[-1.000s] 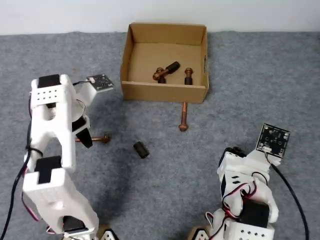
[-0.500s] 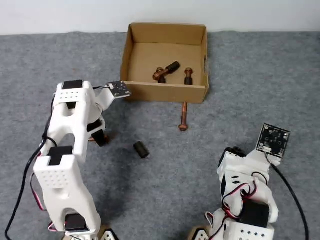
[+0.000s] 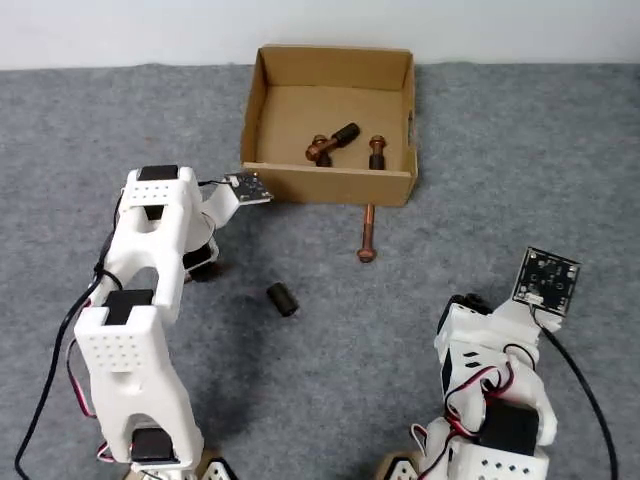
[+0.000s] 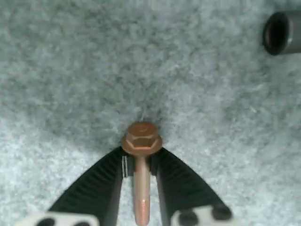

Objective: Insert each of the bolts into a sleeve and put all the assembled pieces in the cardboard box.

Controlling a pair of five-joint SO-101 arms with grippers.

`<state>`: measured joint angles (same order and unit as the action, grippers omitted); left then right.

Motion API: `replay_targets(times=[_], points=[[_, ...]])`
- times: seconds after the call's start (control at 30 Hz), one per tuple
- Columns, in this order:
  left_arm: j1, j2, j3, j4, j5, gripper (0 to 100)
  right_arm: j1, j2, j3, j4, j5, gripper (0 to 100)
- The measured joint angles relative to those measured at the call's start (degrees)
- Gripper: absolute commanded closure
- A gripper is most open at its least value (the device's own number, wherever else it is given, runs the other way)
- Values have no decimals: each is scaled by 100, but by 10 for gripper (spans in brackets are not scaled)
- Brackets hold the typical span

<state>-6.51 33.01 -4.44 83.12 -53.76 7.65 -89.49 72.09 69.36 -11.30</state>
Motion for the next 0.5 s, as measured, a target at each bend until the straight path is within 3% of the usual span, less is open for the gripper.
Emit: replay_targets(times=[0.13, 0.33, 0.5], points=[[0, 0, -35, 475, 0, 994, 0, 0, 0, 0, 0, 991], [97, -53, -9, 1380, 844, 994, 0, -97, 0, 0, 0, 991], [149, -1081, 431, 1503, 1398, 994, 0, -756, 0, 0, 0, 991]])
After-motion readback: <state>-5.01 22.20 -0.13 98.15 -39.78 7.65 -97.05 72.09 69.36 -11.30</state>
